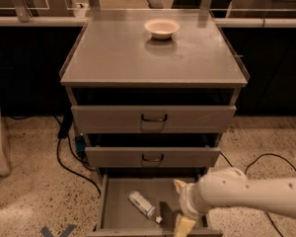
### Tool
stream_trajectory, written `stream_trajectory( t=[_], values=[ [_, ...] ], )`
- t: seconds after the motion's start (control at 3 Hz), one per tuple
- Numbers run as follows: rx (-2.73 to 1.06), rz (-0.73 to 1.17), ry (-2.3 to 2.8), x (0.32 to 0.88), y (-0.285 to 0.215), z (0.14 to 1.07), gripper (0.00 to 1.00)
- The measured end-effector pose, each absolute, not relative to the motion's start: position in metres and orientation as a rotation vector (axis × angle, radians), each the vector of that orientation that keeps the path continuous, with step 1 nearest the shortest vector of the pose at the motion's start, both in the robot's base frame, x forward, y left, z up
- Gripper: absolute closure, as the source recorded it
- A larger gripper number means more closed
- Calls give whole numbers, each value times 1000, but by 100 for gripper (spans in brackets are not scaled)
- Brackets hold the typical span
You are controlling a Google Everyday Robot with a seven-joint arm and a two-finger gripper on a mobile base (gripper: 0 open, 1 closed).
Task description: Pick blue plastic bottle from bottom drawer and place on counter
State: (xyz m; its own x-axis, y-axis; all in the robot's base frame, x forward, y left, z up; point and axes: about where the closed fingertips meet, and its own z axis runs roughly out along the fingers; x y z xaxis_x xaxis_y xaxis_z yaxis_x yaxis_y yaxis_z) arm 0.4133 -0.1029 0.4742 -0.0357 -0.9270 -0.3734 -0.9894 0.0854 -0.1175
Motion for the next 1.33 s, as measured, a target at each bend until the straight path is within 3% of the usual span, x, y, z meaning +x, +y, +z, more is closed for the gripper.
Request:
stream_trajectory(
  t=[0.33, 1.33],
  values=[
    [-1937, 308, 1974, 416, -73, 442, 0],
    [-1951, 251, 2068, 425, -57, 396, 0]
  ],
)
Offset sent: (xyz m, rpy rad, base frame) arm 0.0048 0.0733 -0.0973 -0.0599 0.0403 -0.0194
